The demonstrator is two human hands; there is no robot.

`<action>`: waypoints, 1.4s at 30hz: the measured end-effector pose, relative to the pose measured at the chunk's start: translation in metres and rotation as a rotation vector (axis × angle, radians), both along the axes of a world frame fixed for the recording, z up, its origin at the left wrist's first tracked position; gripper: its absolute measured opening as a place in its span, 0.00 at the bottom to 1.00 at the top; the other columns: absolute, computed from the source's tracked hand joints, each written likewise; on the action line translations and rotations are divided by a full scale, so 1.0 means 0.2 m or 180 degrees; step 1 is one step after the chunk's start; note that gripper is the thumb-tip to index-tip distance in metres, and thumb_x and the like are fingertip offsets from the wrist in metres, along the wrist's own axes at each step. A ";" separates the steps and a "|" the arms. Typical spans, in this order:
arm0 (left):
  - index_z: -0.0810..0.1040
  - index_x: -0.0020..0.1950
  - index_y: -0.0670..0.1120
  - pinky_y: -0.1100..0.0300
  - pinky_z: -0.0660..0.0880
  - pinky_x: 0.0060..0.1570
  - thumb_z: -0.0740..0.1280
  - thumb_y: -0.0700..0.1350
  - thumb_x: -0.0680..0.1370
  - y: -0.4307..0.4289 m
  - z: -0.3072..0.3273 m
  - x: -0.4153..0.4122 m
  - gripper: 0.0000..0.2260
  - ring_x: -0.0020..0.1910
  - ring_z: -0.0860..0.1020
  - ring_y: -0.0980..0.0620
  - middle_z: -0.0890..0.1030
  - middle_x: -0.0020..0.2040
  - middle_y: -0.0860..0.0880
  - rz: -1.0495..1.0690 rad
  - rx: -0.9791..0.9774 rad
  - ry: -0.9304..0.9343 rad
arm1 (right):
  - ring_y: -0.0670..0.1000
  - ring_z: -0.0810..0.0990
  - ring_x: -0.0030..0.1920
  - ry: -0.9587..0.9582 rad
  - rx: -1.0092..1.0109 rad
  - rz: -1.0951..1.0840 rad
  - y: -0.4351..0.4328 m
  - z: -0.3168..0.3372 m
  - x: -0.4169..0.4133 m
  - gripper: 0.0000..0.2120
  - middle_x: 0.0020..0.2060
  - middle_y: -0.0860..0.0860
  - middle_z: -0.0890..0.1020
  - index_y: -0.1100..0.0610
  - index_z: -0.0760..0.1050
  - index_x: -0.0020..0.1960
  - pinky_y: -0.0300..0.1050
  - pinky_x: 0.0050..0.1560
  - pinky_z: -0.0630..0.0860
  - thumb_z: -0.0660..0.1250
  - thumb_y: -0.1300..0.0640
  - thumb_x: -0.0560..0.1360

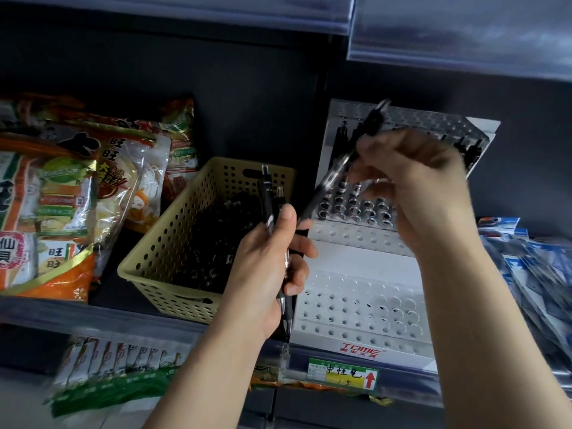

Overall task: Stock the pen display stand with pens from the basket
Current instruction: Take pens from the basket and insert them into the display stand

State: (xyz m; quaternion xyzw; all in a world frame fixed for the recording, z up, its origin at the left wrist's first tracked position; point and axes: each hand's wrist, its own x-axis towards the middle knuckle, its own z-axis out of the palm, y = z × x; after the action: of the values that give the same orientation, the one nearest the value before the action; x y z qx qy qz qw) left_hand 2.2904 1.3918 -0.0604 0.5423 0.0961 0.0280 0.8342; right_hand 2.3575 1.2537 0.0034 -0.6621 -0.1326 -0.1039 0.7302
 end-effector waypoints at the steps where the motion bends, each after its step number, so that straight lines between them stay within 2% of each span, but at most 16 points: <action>1: 0.78 0.50 0.42 0.66 0.57 0.19 0.62 0.56 0.74 0.00 0.00 0.00 0.18 0.21 0.66 0.54 0.77 0.31 0.47 0.0017 0.0005 0.0017 | 0.49 0.80 0.31 -0.0202 0.0076 -0.0239 -0.01 0.01 0.00 0.04 0.29 0.50 0.82 0.59 0.78 0.40 0.39 0.28 0.74 0.70 0.63 0.73; 4: 0.79 0.50 0.42 0.66 0.57 0.18 0.62 0.56 0.75 0.00 0.00 0.00 0.18 0.21 0.66 0.54 0.77 0.31 0.48 0.0041 0.0044 0.0025 | 0.51 0.79 0.30 -0.0569 0.0184 -0.0656 -0.02 0.01 0.00 0.07 0.27 0.49 0.81 0.57 0.76 0.38 0.42 0.29 0.75 0.70 0.62 0.73; 8: 0.79 0.49 0.43 0.66 0.57 0.18 0.62 0.55 0.76 0.00 -0.01 0.00 0.17 0.21 0.65 0.54 0.76 0.31 0.48 0.0058 0.0024 0.0004 | 0.54 0.80 0.32 -0.0985 -0.0275 -0.1266 0.00 -0.02 0.01 0.06 0.31 0.53 0.81 0.58 0.77 0.39 0.49 0.32 0.78 0.71 0.59 0.72; 11: 0.79 0.49 0.43 0.66 0.56 0.19 0.62 0.56 0.75 0.00 -0.01 0.00 0.17 0.21 0.65 0.55 0.76 0.31 0.48 0.0055 0.0010 -0.0017 | 0.52 0.80 0.31 -0.1162 -0.0552 -0.1482 0.00 -0.04 0.02 0.07 0.31 0.53 0.82 0.62 0.78 0.40 0.43 0.33 0.76 0.71 0.58 0.72; 15: 0.79 0.49 0.42 0.66 0.57 0.18 0.62 0.56 0.75 0.00 -0.01 0.00 0.17 0.21 0.65 0.55 0.76 0.31 0.48 0.0058 0.0005 -0.0017 | 0.50 0.79 0.29 -0.1129 -0.0610 -0.1572 -0.01 -0.04 0.03 0.05 0.30 0.50 0.81 0.60 0.78 0.39 0.41 0.32 0.75 0.70 0.58 0.71; 22: 0.79 0.49 0.42 0.66 0.57 0.19 0.62 0.56 0.75 0.00 -0.01 0.00 0.18 0.21 0.65 0.55 0.76 0.32 0.48 0.0057 0.0008 -0.0031 | 0.55 0.80 0.30 -0.1081 -0.0644 -0.1648 -0.02 -0.05 0.04 0.06 0.30 0.54 0.81 0.59 0.77 0.38 0.49 0.33 0.77 0.70 0.57 0.71; 29: 0.79 0.49 0.42 0.66 0.56 0.19 0.62 0.55 0.76 0.00 -0.01 0.00 0.17 0.21 0.65 0.55 0.76 0.32 0.48 0.0057 0.0012 -0.0020 | 0.46 0.78 0.29 -0.1260 -0.0917 -0.1767 -0.03 -0.04 0.04 0.05 0.28 0.45 0.79 0.56 0.77 0.37 0.37 0.33 0.73 0.71 0.57 0.71; 33: 0.79 0.49 0.42 0.65 0.56 0.19 0.63 0.55 0.76 0.00 -0.01 0.00 0.17 0.21 0.65 0.55 0.76 0.32 0.48 0.0057 0.0007 -0.0017 | 0.40 0.76 0.29 -0.1297 -0.1299 -0.1778 -0.02 -0.04 0.05 0.04 0.28 0.40 0.78 0.53 0.77 0.37 0.35 0.33 0.73 0.71 0.55 0.69; 37: 0.80 0.49 0.42 0.65 0.56 0.19 0.63 0.55 0.76 0.00 -0.01 0.00 0.17 0.21 0.65 0.55 0.76 0.32 0.48 0.0054 0.0024 -0.0018 | 0.43 0.78 0.29 -0.1255 -0.1584 -0.1664 -0.01 -0.08 0.07 0.04 0.28 0.42 0.78 0.54 0.79 0.38 0.39 0.34 0.74 0.70 0.55 0.70; 42: 0.80 0.49 0.42 0.65 0.56 0.19 0.63 0.55 0.76 0.00 -0.01 0.00 0.17 0.21 0.65 0.54 0.76 0.32 0.48 0.0061 0.0028 -0.0019 | 0.44 0.78 0.29 -0.1153 -0.1861 -0.1618 0.03 -0.11 0.08 0.06 0.26 0.38 0.75 0.49 0.76 0.35 0.37 0.32 0.71 0.71 0.56 0.69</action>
State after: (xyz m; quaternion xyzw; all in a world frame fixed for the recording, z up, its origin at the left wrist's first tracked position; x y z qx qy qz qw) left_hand 2.2908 1.3909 -0.0626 0.5450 0.0987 0.0379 0.8318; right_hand 2.3738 1.2587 -0.0182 -0.8239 -0.1152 -0.3533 0.4279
